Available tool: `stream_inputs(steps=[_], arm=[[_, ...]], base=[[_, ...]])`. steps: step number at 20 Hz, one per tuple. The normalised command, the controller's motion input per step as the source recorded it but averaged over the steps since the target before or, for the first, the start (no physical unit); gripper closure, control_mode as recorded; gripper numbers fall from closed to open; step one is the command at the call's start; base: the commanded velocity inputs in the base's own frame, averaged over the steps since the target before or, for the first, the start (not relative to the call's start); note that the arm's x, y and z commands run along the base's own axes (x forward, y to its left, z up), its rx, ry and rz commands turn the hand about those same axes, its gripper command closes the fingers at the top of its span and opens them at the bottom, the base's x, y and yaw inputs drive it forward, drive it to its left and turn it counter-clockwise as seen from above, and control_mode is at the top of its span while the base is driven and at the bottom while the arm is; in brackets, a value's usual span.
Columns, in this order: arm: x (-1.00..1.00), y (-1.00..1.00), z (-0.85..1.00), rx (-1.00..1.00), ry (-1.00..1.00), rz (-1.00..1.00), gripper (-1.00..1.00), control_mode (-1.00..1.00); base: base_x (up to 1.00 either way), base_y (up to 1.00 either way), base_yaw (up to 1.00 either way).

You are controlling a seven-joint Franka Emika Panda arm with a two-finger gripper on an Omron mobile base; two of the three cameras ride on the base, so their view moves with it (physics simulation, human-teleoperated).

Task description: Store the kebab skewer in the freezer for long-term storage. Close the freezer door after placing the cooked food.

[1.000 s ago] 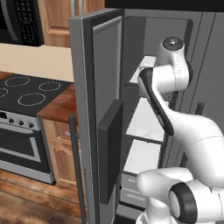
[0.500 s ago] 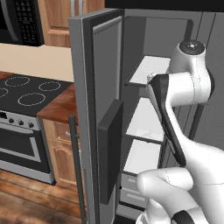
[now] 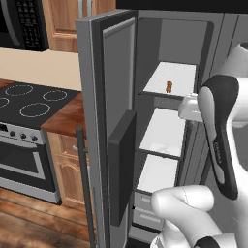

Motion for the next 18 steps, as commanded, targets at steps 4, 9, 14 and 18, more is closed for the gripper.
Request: stream_inputs(steps=[4,9,14,18], arm=[[-0.43,0.04,-0.15,0.11,0.32,0.16,-1.0,-1.0],[-0.12,0.3,-0.54,-0.03,0.28,0.03,-1.0,-1.0],[-0.23,0.05,-0.51,-0.13,-0.07,0.0,-1.0,-1.0],[-0.34,-0.03,-0.48,0.0,-0.23,0.0,-1.0,-1.0]], base=[[0.0,0.0,0.0],[0.0,0.0,0.0],[0.0,0.0,0.0],[0.0,0.0,0.0]])
